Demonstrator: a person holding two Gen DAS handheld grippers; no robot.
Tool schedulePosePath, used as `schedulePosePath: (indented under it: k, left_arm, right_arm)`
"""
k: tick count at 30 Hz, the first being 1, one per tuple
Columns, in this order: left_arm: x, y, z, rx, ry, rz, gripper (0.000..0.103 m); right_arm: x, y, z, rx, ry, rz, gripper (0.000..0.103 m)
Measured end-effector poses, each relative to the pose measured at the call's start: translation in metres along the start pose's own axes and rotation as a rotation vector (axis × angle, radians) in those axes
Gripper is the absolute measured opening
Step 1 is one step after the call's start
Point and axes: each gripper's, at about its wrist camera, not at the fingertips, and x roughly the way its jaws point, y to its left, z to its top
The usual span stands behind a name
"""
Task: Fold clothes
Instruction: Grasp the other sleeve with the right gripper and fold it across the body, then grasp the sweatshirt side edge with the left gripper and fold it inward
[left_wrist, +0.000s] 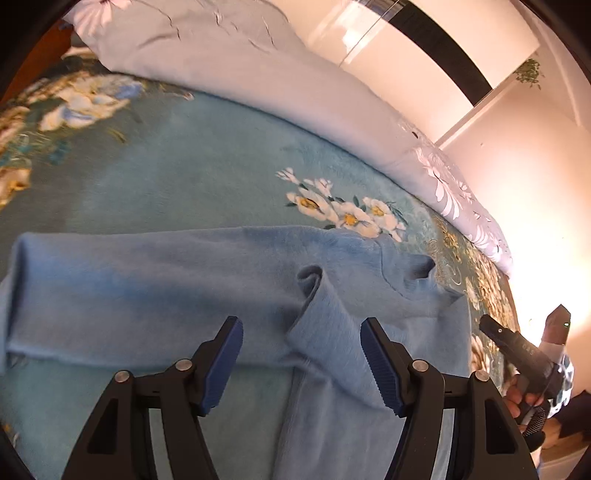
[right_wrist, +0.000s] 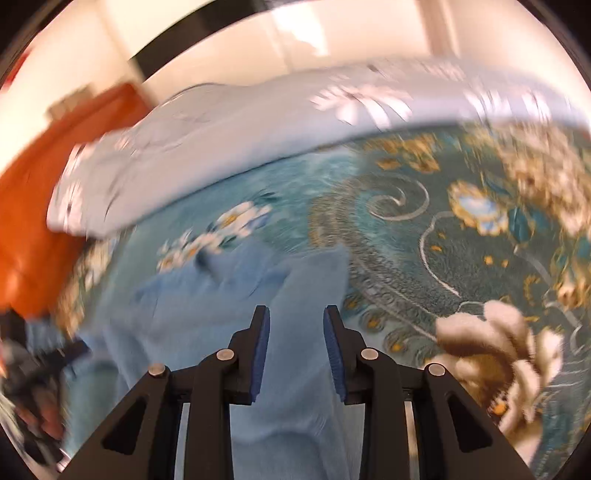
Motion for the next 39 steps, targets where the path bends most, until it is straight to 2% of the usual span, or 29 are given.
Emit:
schedulePosePath:
  k: [4,6,8,9,10,13,17,18,22,26,28,31,32,34,36,38,39]
  left_arm:
    - [0.026,-0.001,0.013,-0.035,0.047,-0.004,0.070]
    - [0.030,-0.002,0.013,-0.034,0.042,0.011,0.066]
    - [0.033,-0.002,0.012,-0.022,0.050,0.022,0.037]
    - [0.035,-0.003,0.011,-0.012,0.058,0.026,0.016]
    - [0.036,-0.003,0.011,0.000,0.066,0.030,0.007]
    - [0.033,-0.010,0.013,0.062,0.044,0.036,0.006]
    - [0.021,-0.016,0.027,0.078,-0.049,0.012,0.006]
    - [0.026,-0.016,0.029,0.081,-0.034,0.035,0.006]
    - [0.053,-0.007,0.029,0.092,0.053,0.186,0.006]
    - [0.052,0.007,0.019,0.076,0.061,0.200,0.006]
    - [0.047,0.008,0.016,0.082,0.049,0.218,0.010]
    - [0.031,0.007,0.014,0.067,0.009,0.142,0.010]
    - [0.022,0.007,0.012,0.051,-0.004,0.110,0.012]
    - [0.003,0.009,0.007,0.036,-0.035,0.073,0.023]
    - [-0.021,0.013,0.000,0.029,-0.062,0.075,0.031]
    - [-0.050,0.022,-0.008,0.033,-0.086,0.092,0.038]
    - [-0.061,0.024,-0.010,0.043,-0.102,0.108,0.046]
  right_arm:
    - [0.031,-0.021,0.014,0.143,0.061,0.054,0.031]
    - [0.039,-0.026,0.015,0.183,0.072,0.084,0.030]
    - [0.044,-0.031,0.015,0.202,0.076,0.103,0.010]
    - [0.046,-0.032,0.016,0.195,0.076,0.102,0.005]
    - [0.045,-0.033,0.017,0.184,0.073,0.099,0.004]
    - [0.035,-0.034,0.023,0.129,0.033,0.074,0.003]
    - [0.015,-0.043,0.036,0.109,-0.063,0.033,0.000]
    - [0.012,-0.048,0.039,0.114,-0.077,0.025,0.000]
    - [0.024,-0.053,0.031,0.103,-0.013,-0.009,0.000]
    - [0.023,-0.045,0.012,0.029,0.021,-0.002,0.000]
    - [0.017,-0.037,0.004,-0.011,0.015,0.012,0.000]
    - [0.008,-0.020,-0.012,-0.070,0.027,0.086,0.000]
    - [0.009,-0.015,-0.017,-0.093,0.044,0.097,0.000]
    - [0.018,-0.008,-0.028,-0.136,0.092,0.070,0.000]
    - [0.028,-0.004,-0.037,-0.168,0.136,0.032,0.000]
    - [0.029,-0.005,-0.041,-0.151,0.132,0.022,0.000]
    - [0.023,-0.004,-0.042,-0.142,0.120,0.031,0.000]
